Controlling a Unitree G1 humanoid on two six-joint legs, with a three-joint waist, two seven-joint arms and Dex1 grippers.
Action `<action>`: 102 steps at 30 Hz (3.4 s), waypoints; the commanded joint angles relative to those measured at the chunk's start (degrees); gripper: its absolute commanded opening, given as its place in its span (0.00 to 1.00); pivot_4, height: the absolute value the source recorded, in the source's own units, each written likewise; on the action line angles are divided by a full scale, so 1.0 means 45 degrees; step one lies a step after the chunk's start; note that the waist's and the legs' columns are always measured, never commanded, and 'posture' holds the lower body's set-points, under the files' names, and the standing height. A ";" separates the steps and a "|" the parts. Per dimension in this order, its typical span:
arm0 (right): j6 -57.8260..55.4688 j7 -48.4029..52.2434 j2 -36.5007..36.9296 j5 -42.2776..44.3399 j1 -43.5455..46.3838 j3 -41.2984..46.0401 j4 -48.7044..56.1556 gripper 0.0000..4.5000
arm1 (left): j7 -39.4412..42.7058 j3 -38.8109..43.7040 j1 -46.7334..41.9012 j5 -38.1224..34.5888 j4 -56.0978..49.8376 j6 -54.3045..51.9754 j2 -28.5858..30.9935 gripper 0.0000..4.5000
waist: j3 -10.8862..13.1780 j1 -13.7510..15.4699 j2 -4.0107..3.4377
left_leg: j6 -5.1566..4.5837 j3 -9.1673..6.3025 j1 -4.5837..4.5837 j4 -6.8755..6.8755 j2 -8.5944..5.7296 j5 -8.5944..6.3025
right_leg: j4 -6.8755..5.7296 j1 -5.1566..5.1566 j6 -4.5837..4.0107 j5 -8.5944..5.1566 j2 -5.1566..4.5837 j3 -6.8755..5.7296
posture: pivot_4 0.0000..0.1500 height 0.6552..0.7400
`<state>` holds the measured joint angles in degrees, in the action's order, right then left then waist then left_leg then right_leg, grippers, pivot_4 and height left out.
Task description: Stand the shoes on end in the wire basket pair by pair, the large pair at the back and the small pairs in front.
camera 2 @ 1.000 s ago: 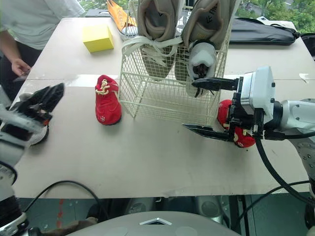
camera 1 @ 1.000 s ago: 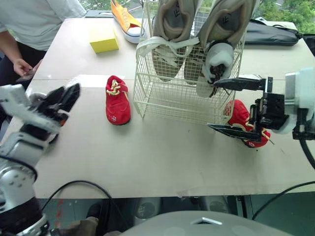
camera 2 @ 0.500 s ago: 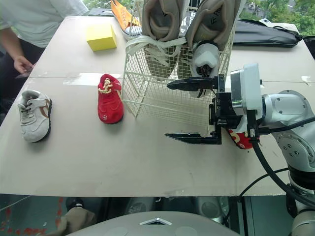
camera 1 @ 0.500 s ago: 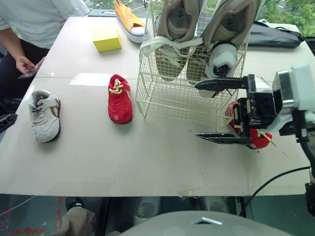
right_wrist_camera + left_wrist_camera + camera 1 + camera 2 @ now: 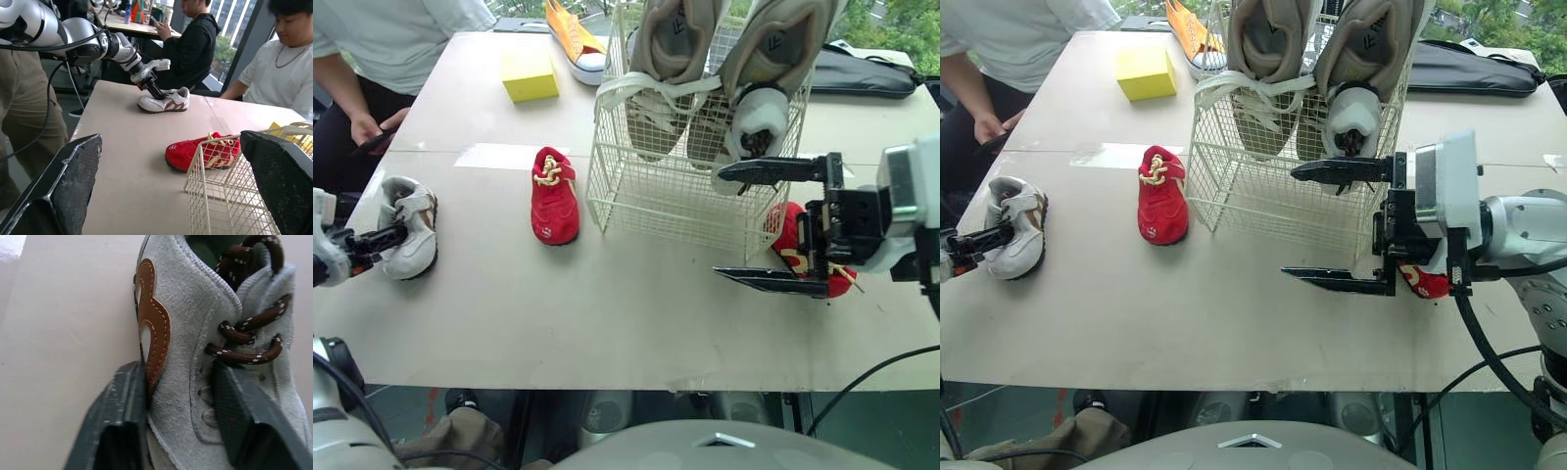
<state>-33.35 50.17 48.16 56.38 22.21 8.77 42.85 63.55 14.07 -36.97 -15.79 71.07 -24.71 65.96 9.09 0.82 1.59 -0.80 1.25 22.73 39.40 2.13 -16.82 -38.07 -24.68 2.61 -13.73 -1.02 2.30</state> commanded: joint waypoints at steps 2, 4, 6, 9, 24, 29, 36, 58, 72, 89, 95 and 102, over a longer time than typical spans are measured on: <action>-0.0141 -0.0469 0.0243 0.0421 -0.0108 0.0453 0.0442 1.00 | 0.1280 0.0521 0.0085 -0.0200 0.0262 -0.0522 0.0052 0.02 | -0.0001 -0.0002 0.0002 | 0.0000 0.0000 0.0001 0.0004 0.0001 0.0000 | 0.0002 0.0002 0.0000 0.0000 -0.0003 0.0001 | 1.00 1.00; -0.0076 -0.0439 0.0266 0.0271 -0.0133 0.0387 0.0379 1.00 | 0.1394 0.1297 -0.0118 -0.0809 0.0020 -0.0764 0.0183 0.00 | -0.0002 -0.0004 0.0010 | -0.0001 0.0000 0.0008 0.0007 0.0001 -0.0001 | 0.0006 0.0000 0.0001 0.0000 -0.0004 0.0001 | 1.00 1.00; -0.0005 -0.0320 0.0324 0.0104 -0.0203 0.0346 0.0313 1.00 | 0.1725 0.1908 -0.0306 -0.1369 -0.0497 -0.1351 0.0367 0.00 | 0.0001 -0.0016 0.0061 | -0.0001 -0.0015 0.0021 0.0008 0.0009 -0.0001 | 0.0008 -0.0004 0.0001 0.0000 0.0000 -0.0011 | 1.00 1.00; 0.0131 -0.0069 0.0404 -0.0033 -0.0336 0.0391 0.0233 1.00 | 0.2068 0.3051 0.0339 -0.2840 -0.3644 -0.3746 0.0528 0.00 | 0.0010 -0.0027 0.0115 | -0.0001 -0.0030 0.0026 0.0008 0.0016 -0.0001 | 0.0006 -0.0005 0.0000 0.0000 0.0003 -0.0025 | 1.00 1.00; 0.1120 -0.1217 -0.0170 -0.1677 -0.3813 0.3051 0.0338 1.00 | -0.6232 0.1153 -0.0786 -0.4636 -1.8966 -0.2006 -0.9123 0.00 | -0.0001 -0.0107 0.0103 | -0.0002 -0.0059 0.0019 0.0099 -0.0012 -0.0001 | -0.0003 0.0033 0.0068 0.0038 -0.0074 0.0043 | 1.00 1.00; 0.0982 -0.2520 -0.0583 -0.1354 -0.5071 0.4423 0.1416 1.00 | -0.7198 -0.1493 -0.1107 -0.0956 -1.7696 0.3246 -1.1137 0.00 | -0.0002 0.0013 0.0098 | -0.0003 -0.0059 0.0023 0.0100 -0.0012 -0.0002 | 0.0002 0.0034 0.0063 0.0040 -0.0010 0.0059 | 1.00 1.00; 0.0786 -0.3379 -0.0601 -0.0851 -0.6457 0.5692 0.2147 1.00 | -0.7970 -0.2533 -0.1113 0.1923 -1.4387 0.9090 -1.2042 0.00 | -0.0005 0.0048 0.0093 | -0.0026 -0.0026 0.0020 0.0144 -0.0022 -0.0015 | 0.0027 0.0083 0.0066 0.0042 -0.0004 0.0049 | 1.00 1.00; 0.1071 -0.4272 -0.0565 -0.0193 -0.8735 0.6719 0.3089 1.00 | -1.2915 -0.4074 0.0200 0.6768 -0.8133 1.6114 -1.2694 0.00 | -0.0141 0.0298 -0.0046 | -0.0066 -0.0018 -0.0225 0.0172 -0.0033 -0.0039 | 0.0094 0.0384 0.0077 0.0042 -0.0011 0.0039 | 1.00 1.00; 0.1185 -0.4416 -0.0645 -0.0494 -0.8706 0.6172 0.3142 1.00 | -0.6752 -0.4074 0.1415 0.1151 -0.9283 1.2770 -1.2389 0.00 | -0.0402 0.0277 -0.0267 | -0.0100 -0.0018 -0.0251 0.0171 -0.0039 -0.0060 | 0.0155 0.0434 0.0061 0.0024 -0.0007 0.0041 | 1.00 1.00; 0.1482 -0.3233 -0.0457 -0.0728 -0.8997 0.5898 0.2560 1.00 | -0.6173 -0.2290 0.4839 -0.2668 -1.7286 0.5438 -0.9606 0.78 | -0.0345 -0.0049 -0.0226 | -0.0126 -0.0037 -0.0238 0.0146 0.0009 -0.0078 | 0.0215 0.0423 0.0024 0.0001 0.0006 0.0039 | 1.00 1.00; 0.1458 -0.2712 -0.0321 -0.0943 -0.8540 0.5461 0.2060 1.00 | -0.7124 -0.1273 0.5092 -0.3560 -1.9078 0.2674 -0.8672 0.78 | -0.0218 -0.0010 -0.0165 | -0.0126 -0.0056 -0.0195 0.0131 0.0013 -0.0078 | 0.0221 0.0363 0.0025 0.0003 0.0008 0.0042 | 1.00 1.00; 0.0175 -0.2643 -0.0184 -0.1653 -1.0689 0.6406 0.1264 1.00 | -0.3866 -0.0291 0.5541 -0.9131 -2.1981 -0.1938 -0.5381 0.78 | -0.0156 0.0007 -0.0095 | -0.0123 -0.0046 -0.0163 -0.0014 0.0023 -0.0077 | 0.0276 0.0286 0.0078 0.0022 -0.0021 0.0060 | 1.00 1.00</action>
<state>-31.10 39.03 46.94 50.21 -24.31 34.93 48.25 42.62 11.36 -11.78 -51.51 -23.77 -29.40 39.26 8.39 0.85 1.16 -1.35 1.05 22.00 39.29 2.22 -17.16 -36.82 -23.43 2.99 -13.65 -1.12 2.59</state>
